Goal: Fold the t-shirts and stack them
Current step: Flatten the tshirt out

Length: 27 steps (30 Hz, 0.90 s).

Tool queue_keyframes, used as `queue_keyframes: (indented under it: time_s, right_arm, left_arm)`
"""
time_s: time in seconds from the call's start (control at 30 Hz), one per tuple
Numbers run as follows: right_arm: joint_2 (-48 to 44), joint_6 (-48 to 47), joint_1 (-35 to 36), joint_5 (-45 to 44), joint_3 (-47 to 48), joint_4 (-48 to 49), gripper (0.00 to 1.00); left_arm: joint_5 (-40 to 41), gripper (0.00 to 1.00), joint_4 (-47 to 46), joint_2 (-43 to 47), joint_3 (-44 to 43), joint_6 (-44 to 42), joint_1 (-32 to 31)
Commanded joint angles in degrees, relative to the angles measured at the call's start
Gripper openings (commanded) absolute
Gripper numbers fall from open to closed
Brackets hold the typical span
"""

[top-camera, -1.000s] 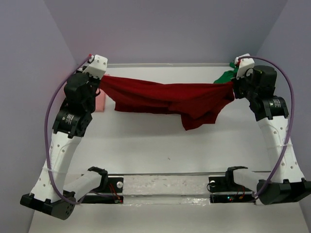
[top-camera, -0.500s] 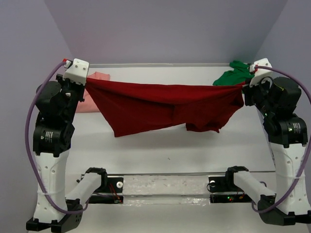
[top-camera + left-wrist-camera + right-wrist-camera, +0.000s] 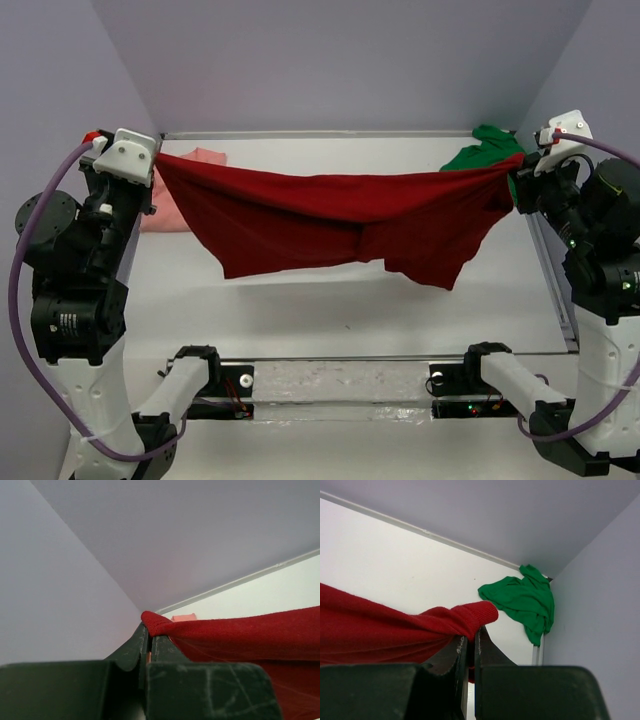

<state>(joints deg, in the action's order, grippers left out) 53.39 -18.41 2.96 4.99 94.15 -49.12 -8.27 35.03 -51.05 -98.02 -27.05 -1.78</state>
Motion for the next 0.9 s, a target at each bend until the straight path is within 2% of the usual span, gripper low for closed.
queue_keyframes:
  time_s: [0.0,0.27,0.63,0.87]
  right_arm:
    - [0.2,0.2,-0.6,0.9,3.6,1.3,0.00]
    - [-2.5,0.7,-1.8,2.4,2.2,0.4,0.00]
    - [-4.7,2.4,-3.6,6.5,3.1,-0.8,0.00]
    - [-0.1,2.2,-3.6,8.5,3.6,-0.2,0.00]
  left_arm:
    - [-2.4,0.00,-1.6,-0.6,-0.4,0.8,0.7]
    - [-7.4,0.00,0.1,1.6,0.3,0.0,1.3]
    - [-21.4,0.00,5.6,6.7,6.5,-4.6,5.6]
    - [-24.5,0.00,3.0,5.9,14.0,-4.5,7.1]
